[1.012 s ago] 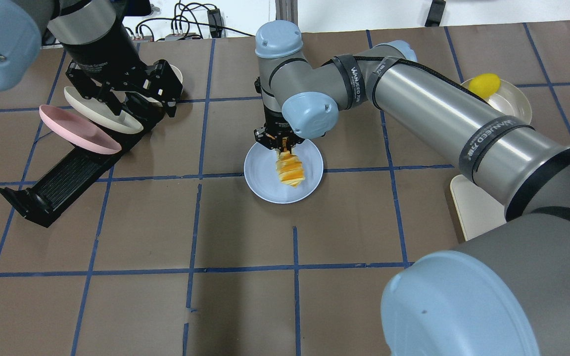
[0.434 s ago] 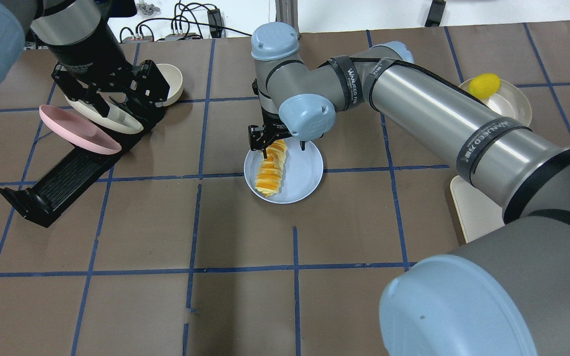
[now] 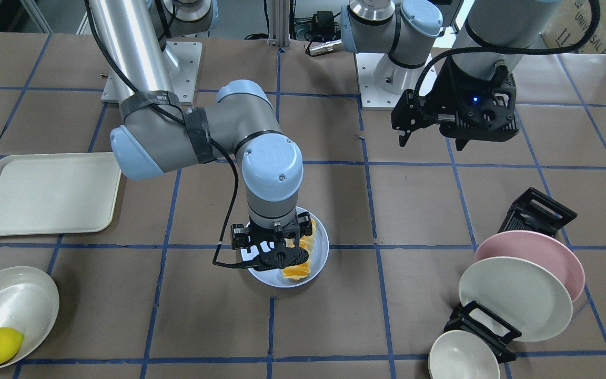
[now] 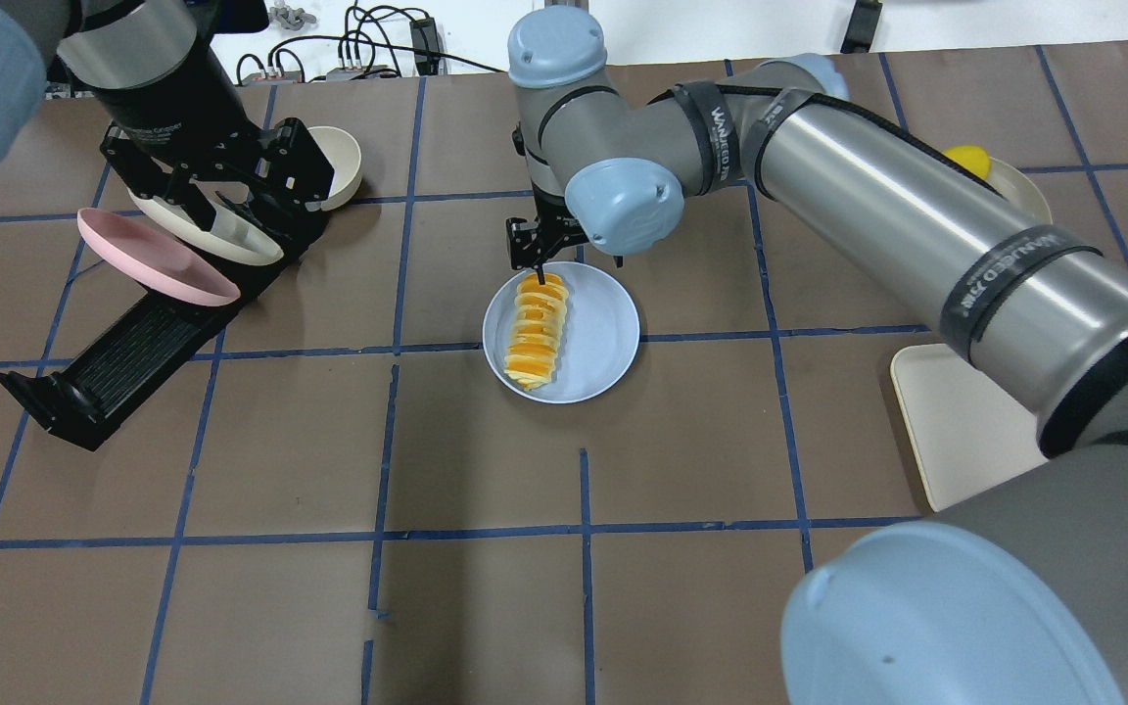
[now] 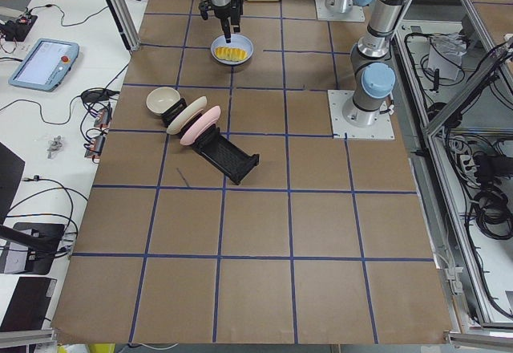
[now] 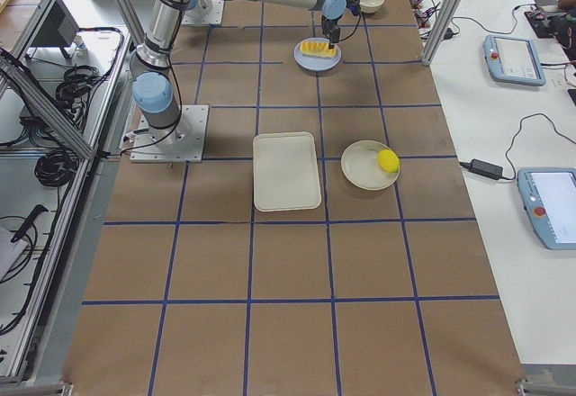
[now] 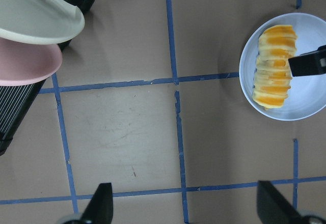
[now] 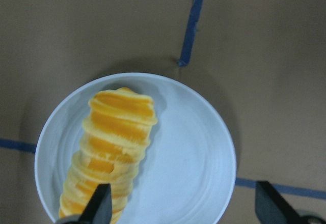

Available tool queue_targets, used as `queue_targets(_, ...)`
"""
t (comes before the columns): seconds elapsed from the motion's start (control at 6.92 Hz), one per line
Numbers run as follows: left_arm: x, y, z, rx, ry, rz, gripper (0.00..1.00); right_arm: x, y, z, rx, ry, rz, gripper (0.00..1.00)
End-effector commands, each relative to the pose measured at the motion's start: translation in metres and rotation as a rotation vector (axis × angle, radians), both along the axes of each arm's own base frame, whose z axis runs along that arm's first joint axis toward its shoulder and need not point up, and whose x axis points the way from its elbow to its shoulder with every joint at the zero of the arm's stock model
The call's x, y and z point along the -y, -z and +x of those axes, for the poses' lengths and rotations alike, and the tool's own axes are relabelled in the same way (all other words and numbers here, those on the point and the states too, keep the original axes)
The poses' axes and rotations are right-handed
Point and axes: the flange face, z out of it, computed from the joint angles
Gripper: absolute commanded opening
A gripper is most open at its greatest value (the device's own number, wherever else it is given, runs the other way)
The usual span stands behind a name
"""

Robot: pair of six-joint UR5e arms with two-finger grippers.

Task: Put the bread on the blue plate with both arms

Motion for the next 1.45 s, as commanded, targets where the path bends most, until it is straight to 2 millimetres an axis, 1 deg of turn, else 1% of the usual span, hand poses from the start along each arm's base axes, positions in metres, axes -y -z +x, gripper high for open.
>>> queue_targets(0.0,0.0,0.001,-0.001,0.0,0.002,0.001,1.0,0.016,-0.102,-0.074,-0.049,0.098,-0.05,1.0)
queue_targets(0.14,0.0,0.001,0.0,0.0,0.0,0.001,1.0,0.012,-0.128,-0.117,-0.067,0.161,0.001,1.0)
queue_targets(0.29,0.0,0.001,0.0,0.0,0.0,0.001,1.0,0.035,-0.144,-0.162,-0.068,0.225,-0.117,1.0)
queue_targets(0.43,0.0,0.001,0.0,0.0,0.0,0.001,1.0,0.033,-0.166,-0.187,-0.062,0.245,-0.146,1.0)
queue_targets(0.58,0.0,0.001,0.0,-0.002,0.0,0.001,1.0,0.006,-0.204,-0.199,-0.068,0.258,-0.183,1.0)
queue_targets(0.72,0.0,0.001,0.0,-0.002,0.0,0.003,1.0,0.001,-0.216,-0.207,-0.058,0.28,-0.215,1.0)
queue_targets(0.87,0.001,0.001,0.0,-0.002,0.0,0.001,1.0,-0.003,-0.217,-0.213,-0.061,0.273,-0.219,1.0)
queue_targets(1.01,0.0,0.001,0.0,-0.002,0.0,0.003,1.0,-0.033,-0.215,-0.208,-0.02,0.241,-0.133,1.0)
queue_targets(1.16,0.0,0.001,0.0,-0.002,0.0,0.001,1.0,-0.06,-0.21,-0.206,-0.006,0.253,-0.085,1.0)
queue_targets(1.3,0.0,0.001,0.0,-0.002,0.0,0.001,1.0,-0.065,-0.205,-0.205,-0.011,0.199,-0.078,1.0)
